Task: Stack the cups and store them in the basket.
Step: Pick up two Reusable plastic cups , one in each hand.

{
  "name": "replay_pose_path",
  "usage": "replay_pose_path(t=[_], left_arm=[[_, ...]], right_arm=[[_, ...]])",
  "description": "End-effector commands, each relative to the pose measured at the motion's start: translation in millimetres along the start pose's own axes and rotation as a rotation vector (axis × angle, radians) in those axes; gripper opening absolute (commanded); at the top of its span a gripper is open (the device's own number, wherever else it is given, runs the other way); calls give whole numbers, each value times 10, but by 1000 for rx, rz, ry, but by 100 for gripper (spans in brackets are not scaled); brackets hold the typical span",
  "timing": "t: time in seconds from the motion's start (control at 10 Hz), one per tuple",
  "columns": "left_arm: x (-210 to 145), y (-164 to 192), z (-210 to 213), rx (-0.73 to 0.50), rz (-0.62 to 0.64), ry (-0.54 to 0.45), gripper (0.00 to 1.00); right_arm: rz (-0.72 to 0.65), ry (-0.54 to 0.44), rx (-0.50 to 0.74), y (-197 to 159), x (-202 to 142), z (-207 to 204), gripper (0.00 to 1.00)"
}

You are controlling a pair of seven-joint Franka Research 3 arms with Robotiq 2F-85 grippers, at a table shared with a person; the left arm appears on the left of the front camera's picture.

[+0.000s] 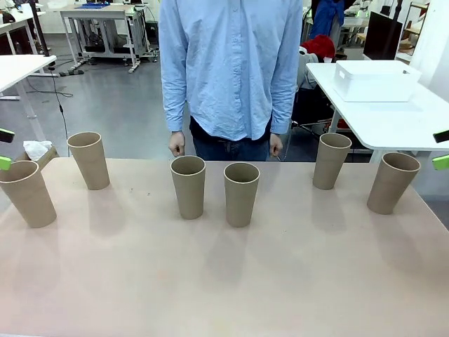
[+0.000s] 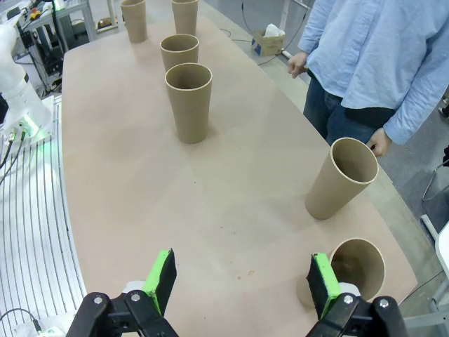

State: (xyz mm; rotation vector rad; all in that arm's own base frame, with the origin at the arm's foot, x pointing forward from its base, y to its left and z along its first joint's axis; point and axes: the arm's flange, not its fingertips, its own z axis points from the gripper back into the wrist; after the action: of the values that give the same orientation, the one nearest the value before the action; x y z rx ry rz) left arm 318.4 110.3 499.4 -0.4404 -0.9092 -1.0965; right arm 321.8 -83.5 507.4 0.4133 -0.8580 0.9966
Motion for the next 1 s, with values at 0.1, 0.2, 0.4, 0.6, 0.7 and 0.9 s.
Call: replay_pose_path(t=[0.1, 0.2, 0.4, 0.6, 0.7, 0.9], left_arm=[[7, 18, -3, -2, -20, -21, 100], [7, 18, -3, -2, -20, -21, 100], [1, 0, -1, 0, -1, 0, 100], [15, 573, -74, -51, -2, 28, 100], [-8, 842, -87, -82, 4, 6, 100], [-200, 1311, -46, -141, 15, -48, 100]], right_arm=[[18, -29, 4, -34, -14, -3, 100], [18, -29, 4, -34, -14, -3, 100], [0, 0, 0, 0, 0, 0, 100], [2, -4, 53, -536, 236, -176, 100], [-4, -13, 91, -802, 302, -281, 100], [-32, -74, 177, -1338, 208, -414, 100]])
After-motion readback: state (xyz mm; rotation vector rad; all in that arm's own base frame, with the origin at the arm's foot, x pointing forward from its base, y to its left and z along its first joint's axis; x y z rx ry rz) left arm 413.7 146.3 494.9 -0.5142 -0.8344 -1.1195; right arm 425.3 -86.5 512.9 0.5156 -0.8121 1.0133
